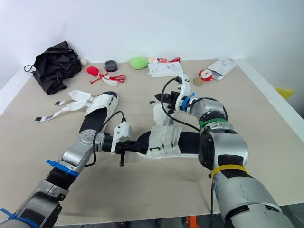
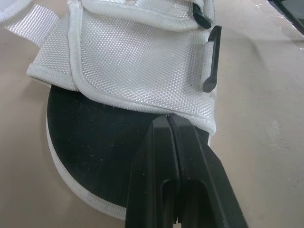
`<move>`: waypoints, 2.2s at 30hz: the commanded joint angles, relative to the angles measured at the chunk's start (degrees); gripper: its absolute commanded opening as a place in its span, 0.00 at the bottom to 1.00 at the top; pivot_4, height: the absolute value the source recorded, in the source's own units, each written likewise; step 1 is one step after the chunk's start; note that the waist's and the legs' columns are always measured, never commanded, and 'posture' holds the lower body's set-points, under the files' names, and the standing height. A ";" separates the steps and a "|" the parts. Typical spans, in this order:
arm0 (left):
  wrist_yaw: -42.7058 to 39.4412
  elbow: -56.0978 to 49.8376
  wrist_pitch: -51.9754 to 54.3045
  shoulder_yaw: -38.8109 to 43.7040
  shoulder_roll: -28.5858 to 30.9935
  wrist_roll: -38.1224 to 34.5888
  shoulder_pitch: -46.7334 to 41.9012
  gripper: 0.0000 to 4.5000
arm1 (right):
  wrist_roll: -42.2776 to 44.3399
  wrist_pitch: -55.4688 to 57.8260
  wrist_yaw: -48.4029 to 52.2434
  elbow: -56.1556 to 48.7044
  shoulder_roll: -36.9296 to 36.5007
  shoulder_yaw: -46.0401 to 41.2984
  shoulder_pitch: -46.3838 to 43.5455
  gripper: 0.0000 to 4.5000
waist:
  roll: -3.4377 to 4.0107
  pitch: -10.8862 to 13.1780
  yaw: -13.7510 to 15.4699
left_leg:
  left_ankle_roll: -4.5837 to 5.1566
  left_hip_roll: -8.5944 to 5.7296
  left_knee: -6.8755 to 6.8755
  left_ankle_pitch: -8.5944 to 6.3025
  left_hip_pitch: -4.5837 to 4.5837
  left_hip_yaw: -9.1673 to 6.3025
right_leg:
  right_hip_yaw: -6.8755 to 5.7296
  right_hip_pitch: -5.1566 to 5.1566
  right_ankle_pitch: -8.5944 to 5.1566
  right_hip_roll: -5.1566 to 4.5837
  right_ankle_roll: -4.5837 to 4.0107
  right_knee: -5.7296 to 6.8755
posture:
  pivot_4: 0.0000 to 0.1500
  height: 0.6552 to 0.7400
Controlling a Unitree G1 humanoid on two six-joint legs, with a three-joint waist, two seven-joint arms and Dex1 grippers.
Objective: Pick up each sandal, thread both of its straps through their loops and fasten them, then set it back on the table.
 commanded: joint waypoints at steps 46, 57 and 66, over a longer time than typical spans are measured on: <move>2.65 1.50 5.91 -2.39 2.62 1.27 4.98 0.00 | 0.03 -1.47 4.06 -0.11 4.14 -3.46 -2.95 0.50 | 0.00 0.00 -0.04 | -0.22 0.31 -0.01 -0.09 0.31 0.43 | 0.53 -0.04 0.04 0.35 -0.16 0.12 | 1.00 1.00; 2.66 2.29 5.35 -2.75 2.02 1.49 4.55 0.00 | -0.25 -3.23 10.99 -2.45 2.60 -1.30 -1.88 0.01 | 0.00 0.00 -0.04 | -0.24 0.31 -0.01 -0.10 0.36 0.53 | 0.62 -0.04 0.05 0.36 -0.14 0.12 | 1.00 1.00; 2.14 3.40 4.74 -3.28 1.21 1.61 4.05 0.00 | -10.20 -22.87 8.10 -32.19 2.50 12.35 13.18 0.01 | 0.00 -0.01 0.19 | -0.33 0.30 0.02 -0.16 0.36 0.56 | 0.67 -0.03 -0.17 0.34 0.32 0.14 | 1.00 1.00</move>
